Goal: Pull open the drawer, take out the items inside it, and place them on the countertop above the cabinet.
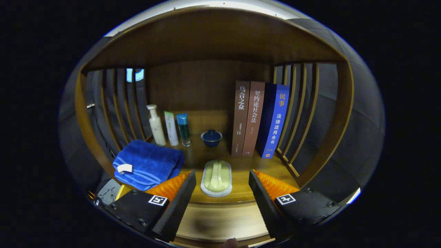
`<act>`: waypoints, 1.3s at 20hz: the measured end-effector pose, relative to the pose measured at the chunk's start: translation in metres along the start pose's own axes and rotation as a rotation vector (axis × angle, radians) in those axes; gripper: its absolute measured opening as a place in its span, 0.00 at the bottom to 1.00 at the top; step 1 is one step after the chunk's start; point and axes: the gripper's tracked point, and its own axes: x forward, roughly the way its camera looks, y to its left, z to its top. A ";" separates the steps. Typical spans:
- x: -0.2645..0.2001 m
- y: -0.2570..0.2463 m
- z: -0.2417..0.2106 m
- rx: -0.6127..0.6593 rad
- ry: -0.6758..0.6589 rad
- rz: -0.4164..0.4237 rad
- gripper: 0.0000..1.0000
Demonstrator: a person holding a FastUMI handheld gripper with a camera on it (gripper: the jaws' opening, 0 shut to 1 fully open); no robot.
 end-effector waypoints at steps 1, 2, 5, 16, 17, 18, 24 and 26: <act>-0.012 0.001 0.001 0.005 -0.025 0.000 0.98; -0.024 0.003 0.001 0.017 -0.057 -0.002 0.99; -0.054 0.001 -0.001 0.034 -0.136 -0.011 0.99; -0.130 -0.028 -0.083 0.056 -0.213 -0.039 0.99; -0.131 -0.029 -0.099 0.057 -0.202 -0.043 0.99; -0.132 -0.028 -0.113 0.063 -0.199 -0.039 0.99; -0.139 -0.009 -0.173 0.042 -0.244 0.000 0.99; -0.139 -0.003 -0.192 0.035 -0.249 0.022 0.99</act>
